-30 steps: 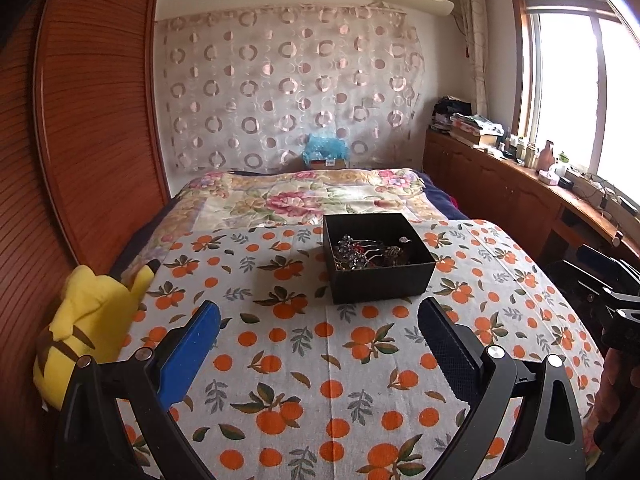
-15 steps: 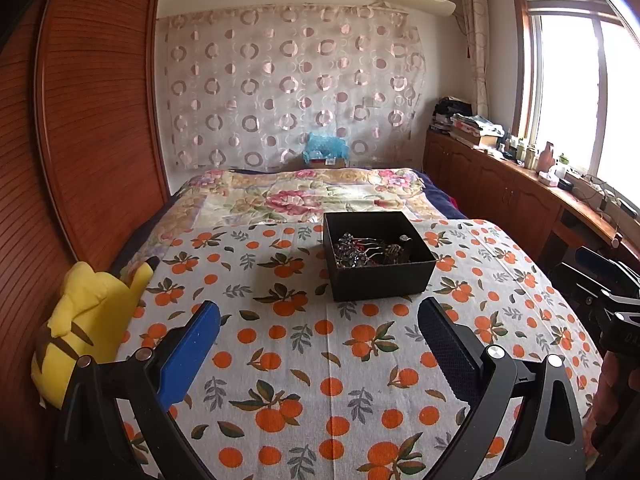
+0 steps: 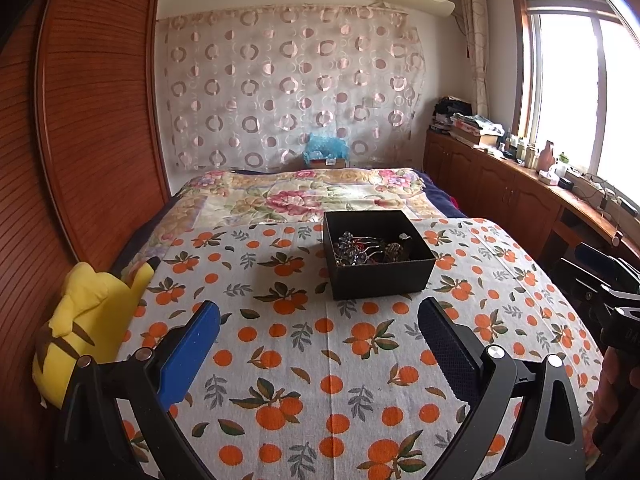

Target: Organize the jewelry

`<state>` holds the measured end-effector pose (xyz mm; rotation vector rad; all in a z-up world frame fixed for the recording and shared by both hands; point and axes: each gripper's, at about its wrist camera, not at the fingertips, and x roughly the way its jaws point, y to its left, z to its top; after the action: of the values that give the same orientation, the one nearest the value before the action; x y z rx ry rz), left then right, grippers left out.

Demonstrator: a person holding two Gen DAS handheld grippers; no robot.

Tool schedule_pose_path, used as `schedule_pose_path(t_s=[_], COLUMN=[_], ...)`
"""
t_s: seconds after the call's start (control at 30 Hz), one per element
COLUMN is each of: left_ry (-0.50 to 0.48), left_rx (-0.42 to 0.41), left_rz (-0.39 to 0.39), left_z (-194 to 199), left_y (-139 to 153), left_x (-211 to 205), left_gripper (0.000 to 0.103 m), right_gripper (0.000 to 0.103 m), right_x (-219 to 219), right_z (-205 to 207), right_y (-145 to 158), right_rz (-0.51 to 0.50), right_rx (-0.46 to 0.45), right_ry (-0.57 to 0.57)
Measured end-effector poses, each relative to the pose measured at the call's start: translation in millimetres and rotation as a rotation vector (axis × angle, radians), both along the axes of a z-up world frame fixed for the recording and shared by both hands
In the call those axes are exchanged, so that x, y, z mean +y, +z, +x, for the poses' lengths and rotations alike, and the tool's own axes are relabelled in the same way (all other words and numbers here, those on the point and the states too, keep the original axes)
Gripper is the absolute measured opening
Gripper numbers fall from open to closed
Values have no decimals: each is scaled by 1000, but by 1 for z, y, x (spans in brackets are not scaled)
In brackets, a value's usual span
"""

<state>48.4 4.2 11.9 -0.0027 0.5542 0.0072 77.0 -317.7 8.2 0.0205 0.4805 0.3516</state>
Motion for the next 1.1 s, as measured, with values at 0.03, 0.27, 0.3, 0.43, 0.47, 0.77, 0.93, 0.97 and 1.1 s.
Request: schedule_pose_path(t_s=[0.03,0.27,0.3,0.43,0.47,0.77,0.93,0.97,1.1], left_ry=[0,-2,-2,-2,-2,-2,-4,-3,-3], left_rx=[1,0,0,-1,-1,-4,-6,-7,-8], left_rz=[-1,0,0,0,0,0,2,2,2], left_z=[0,0,-1,-1,-1,-2,-4,-4,-4], left_y=[0,0,0,-1,-1,0,1,1,1], left_x=[0,0,0,0,0,-1,-3,-3,-3], left_gripper=[96,96,96,96,96,96,96,96,96], right_gripper=[101,101,101,101,101,101,101,101,101], right_x=[0,-1,1,1,0,0,0,0,0], right_z=[0,-1,-1,-1,-2,-1,-1,-1,-1], right_y=[0,0,0,0,0,0,0,0,0], right_rz=[1,2,1,2,2,2,2,3,2], right_rx=[0,1,0,1,1,0,1,1,0], right_ry=[-1,2,1,0,0,0,1,1,1])
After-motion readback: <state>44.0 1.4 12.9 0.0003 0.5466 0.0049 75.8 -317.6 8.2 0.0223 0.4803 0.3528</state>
